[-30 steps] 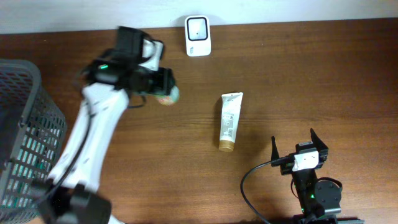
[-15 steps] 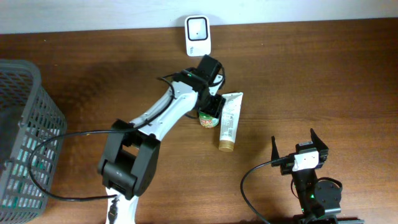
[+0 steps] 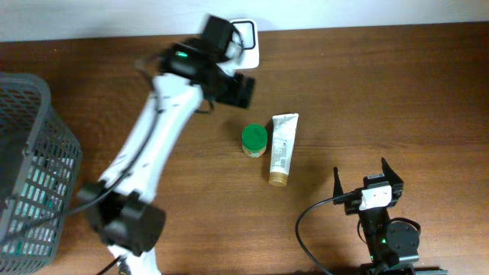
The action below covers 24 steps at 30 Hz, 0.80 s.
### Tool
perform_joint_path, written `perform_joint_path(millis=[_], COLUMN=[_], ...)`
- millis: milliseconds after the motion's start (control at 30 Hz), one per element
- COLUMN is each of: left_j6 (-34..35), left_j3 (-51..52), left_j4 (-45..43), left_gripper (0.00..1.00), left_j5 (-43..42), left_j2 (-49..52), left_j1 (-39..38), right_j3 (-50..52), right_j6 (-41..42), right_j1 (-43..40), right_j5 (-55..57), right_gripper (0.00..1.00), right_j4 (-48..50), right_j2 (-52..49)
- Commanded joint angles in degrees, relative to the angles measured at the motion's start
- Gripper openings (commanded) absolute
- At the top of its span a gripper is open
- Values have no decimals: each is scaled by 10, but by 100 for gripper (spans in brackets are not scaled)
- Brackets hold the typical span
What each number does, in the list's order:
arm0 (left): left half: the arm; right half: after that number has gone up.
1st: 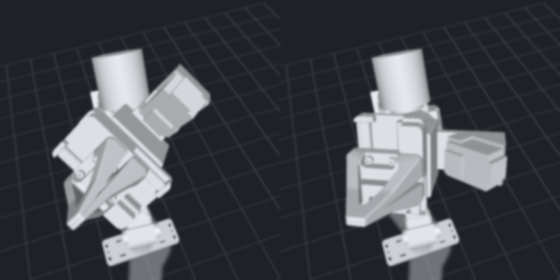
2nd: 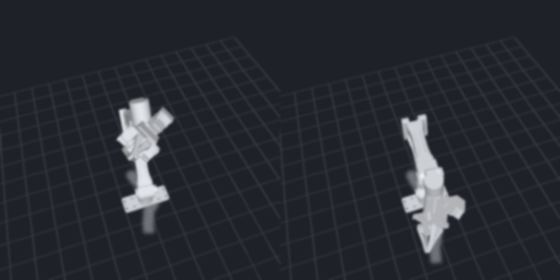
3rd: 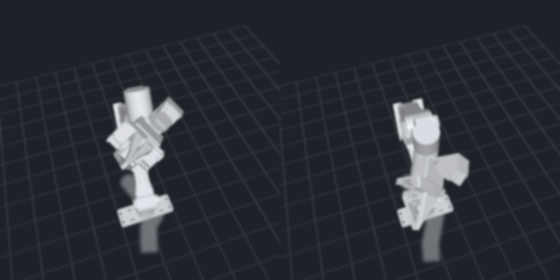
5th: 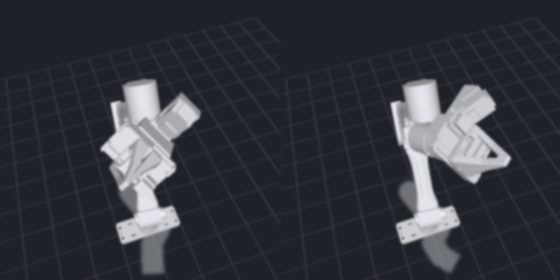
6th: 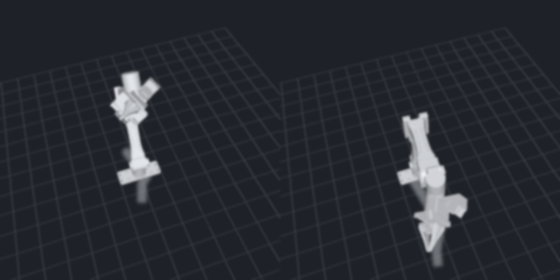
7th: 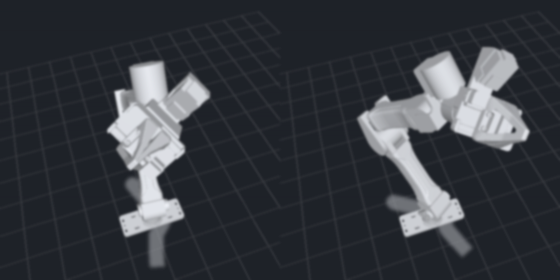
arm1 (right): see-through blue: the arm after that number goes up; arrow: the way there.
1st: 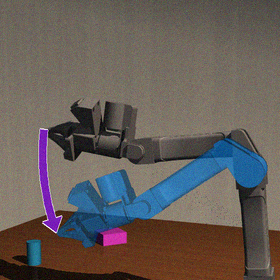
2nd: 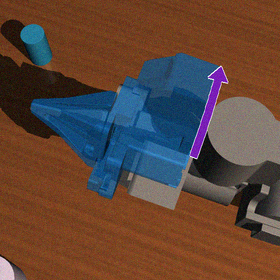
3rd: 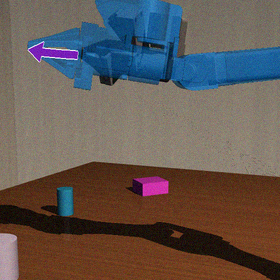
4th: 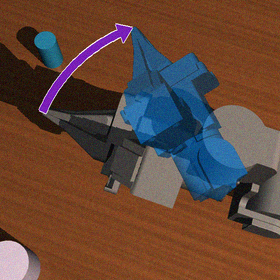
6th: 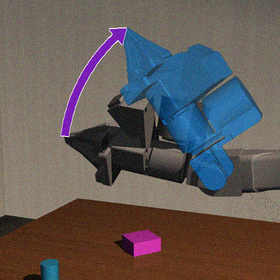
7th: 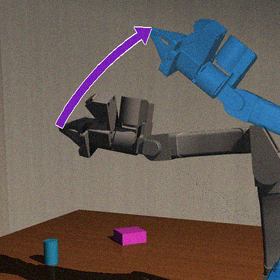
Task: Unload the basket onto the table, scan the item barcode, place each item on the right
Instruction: 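Place the green-lidded jar on the table left of the tube, then reach the left gripper into the basket and grasp the light-green glove packet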
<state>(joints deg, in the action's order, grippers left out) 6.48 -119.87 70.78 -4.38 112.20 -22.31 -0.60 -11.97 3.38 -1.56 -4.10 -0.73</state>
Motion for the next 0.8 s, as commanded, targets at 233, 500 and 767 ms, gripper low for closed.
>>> perform_joint_path(millis=[233,500,767], left_j6=[55,17,-68], left_j3=[-71,137,322], left_j4=[126,27,-97], left_gripper=[99,100,100], left_j5=[83,83,72], left_j2=[-183,-169,-118], left_j1=[454,655,669], right_j3=[3,3,3], right_j6=[6,6,6], right_j1=[1,1,1], right_j5=[-2,-2,-2], right_gripper=[98,98,98], right_j4=[-2,-2,-2], right_j2=[4,4,4])
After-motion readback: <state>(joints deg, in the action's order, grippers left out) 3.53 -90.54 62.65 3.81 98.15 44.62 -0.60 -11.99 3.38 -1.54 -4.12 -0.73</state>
